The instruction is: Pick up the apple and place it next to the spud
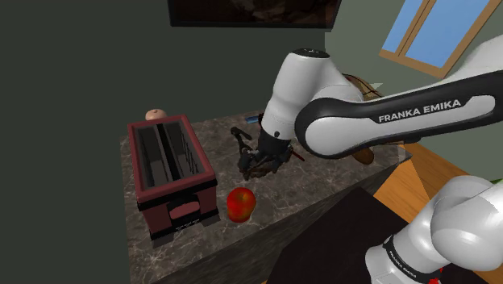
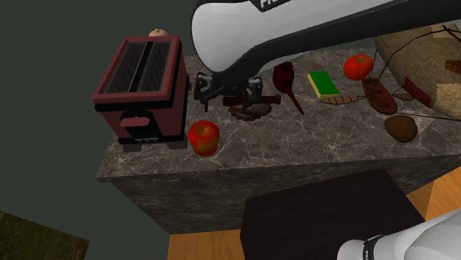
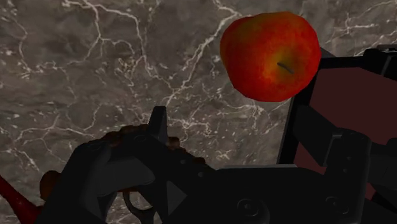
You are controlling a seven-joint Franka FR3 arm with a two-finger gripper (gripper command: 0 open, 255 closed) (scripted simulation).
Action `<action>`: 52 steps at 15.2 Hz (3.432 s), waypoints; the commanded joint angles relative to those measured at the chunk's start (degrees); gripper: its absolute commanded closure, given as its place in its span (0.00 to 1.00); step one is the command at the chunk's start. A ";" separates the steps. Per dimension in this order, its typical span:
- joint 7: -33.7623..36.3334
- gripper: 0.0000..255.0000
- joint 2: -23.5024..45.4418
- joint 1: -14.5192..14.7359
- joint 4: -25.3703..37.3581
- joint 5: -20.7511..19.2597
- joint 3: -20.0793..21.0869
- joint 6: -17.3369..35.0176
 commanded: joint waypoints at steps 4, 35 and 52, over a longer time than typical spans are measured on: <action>6.52 0.00 8.98 -0.23 3.84 -3.47 4.47 6.87; 7.68 1.00 10.97 -0.41 4.51 -4.79 5.01 8.07; 6.42 1.00 4.63 -0.29 12.48 -2.63 3.10 -5.76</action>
